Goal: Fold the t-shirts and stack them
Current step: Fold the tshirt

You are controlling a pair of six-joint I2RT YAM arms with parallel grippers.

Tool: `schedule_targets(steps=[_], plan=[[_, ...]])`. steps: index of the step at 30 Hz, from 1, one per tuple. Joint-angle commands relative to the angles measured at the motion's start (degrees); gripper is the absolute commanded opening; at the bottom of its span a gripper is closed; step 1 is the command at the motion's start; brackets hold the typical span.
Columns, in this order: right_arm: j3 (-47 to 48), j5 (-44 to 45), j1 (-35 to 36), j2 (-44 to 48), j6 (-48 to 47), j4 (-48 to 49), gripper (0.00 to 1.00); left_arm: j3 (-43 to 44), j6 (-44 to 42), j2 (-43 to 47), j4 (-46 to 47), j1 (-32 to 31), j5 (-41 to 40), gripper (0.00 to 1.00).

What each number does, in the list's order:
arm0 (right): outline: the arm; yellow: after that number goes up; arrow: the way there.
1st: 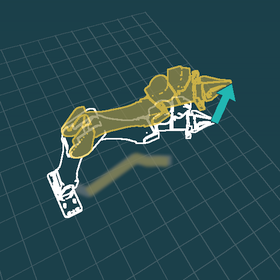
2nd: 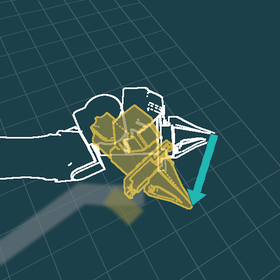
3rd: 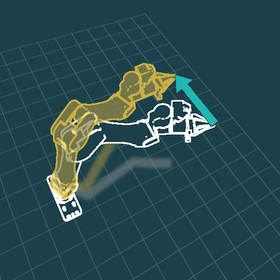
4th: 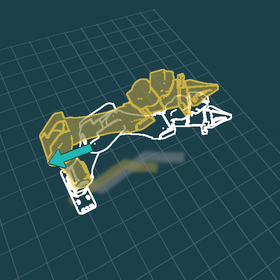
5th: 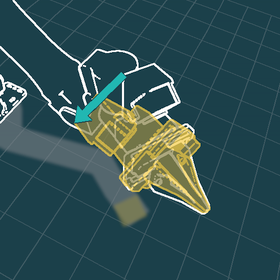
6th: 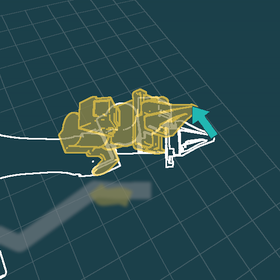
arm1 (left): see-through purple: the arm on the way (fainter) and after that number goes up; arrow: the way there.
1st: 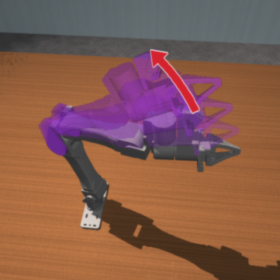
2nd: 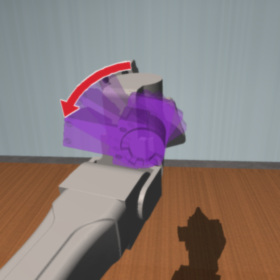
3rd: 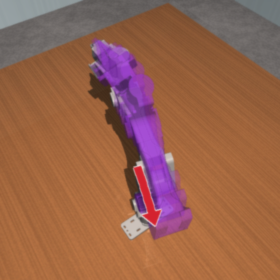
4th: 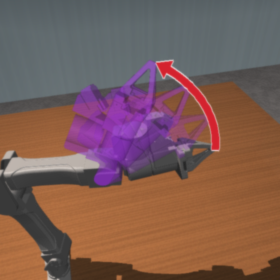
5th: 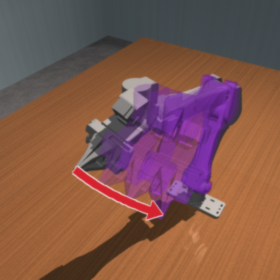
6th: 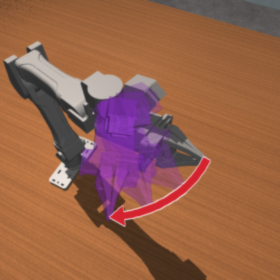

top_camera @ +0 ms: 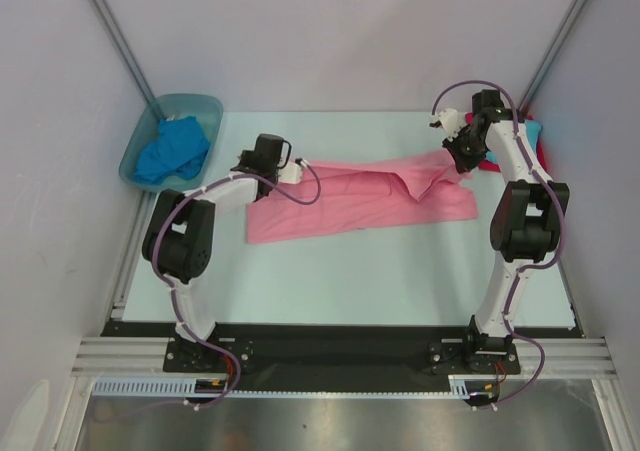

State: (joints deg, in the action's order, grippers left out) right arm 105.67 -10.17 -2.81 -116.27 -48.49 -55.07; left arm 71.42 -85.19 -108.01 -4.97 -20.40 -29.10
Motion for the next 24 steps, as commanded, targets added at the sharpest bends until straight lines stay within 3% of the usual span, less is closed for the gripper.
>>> schedule_targets(steps=[1, 24], plan=[[2.5, 0.7, -0.4, 0.3, -0.1, 0.7, 0.0, 2.7, -2.3, -1.7, 9.2, 1.3, -4.4, 0.0], [-2.7, 5.6, 0.9, -0.7, 4.6, 20.3, 0.0, -1.1, -11.4, -6.3, 30.8, 1.9, -9.5, 0.0]])
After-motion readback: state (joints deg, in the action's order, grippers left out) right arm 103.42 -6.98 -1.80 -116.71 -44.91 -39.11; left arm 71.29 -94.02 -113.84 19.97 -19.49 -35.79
